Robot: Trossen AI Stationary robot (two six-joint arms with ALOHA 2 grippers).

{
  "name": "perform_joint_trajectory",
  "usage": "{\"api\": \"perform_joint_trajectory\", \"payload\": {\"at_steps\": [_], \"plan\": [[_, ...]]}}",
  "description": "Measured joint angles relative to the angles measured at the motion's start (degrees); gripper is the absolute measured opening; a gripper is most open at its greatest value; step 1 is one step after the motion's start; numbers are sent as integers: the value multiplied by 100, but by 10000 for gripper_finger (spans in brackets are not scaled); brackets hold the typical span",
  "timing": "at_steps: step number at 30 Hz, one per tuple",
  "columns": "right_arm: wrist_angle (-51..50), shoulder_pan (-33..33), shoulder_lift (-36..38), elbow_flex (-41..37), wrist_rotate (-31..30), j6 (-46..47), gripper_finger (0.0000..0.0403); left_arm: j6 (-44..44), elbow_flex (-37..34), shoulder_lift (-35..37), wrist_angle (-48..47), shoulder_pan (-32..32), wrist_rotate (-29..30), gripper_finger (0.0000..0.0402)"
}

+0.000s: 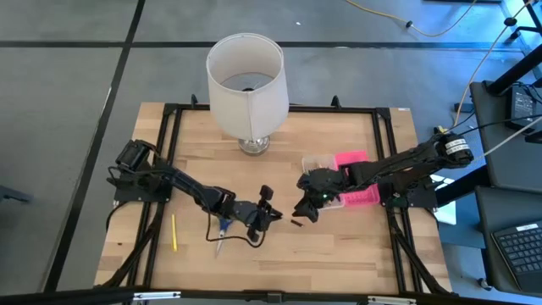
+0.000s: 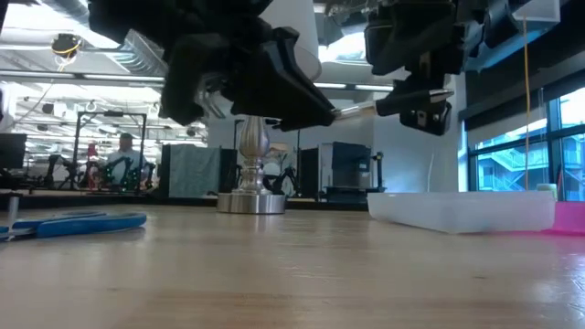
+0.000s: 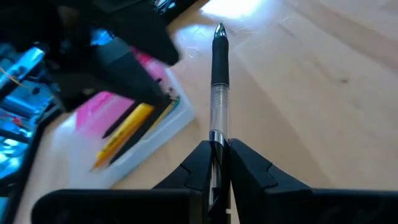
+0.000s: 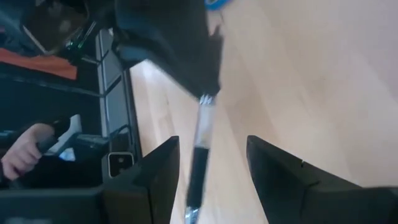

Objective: Pick & place school supplies into a supply box
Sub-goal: Put the black transparent pen into the supply box

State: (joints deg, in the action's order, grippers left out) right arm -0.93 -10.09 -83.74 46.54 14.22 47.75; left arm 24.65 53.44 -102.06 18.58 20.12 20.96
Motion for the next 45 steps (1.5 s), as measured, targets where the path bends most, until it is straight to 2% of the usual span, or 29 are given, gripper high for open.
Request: {"api": "perform_joint_trajectory", "payload": {"at_steps": [14,28,31,36,45], "plan": [[-15,-2,-171,-2,106,-2,182,520,84,4,-37,-153,544,38],[-148,4,-175,-20,173,9,50,696,84,13,-29,-128,956,39],[-141,4,-177,-21,150,22,41,634,85,17,-30,-85,991,41],[-161,4,-177,-19,67,148,43,570,84,17,-42,-20,1036,60],[-313,9,-175,-8,23,162,41,303,84,47,-129,57,1075,119]]}}
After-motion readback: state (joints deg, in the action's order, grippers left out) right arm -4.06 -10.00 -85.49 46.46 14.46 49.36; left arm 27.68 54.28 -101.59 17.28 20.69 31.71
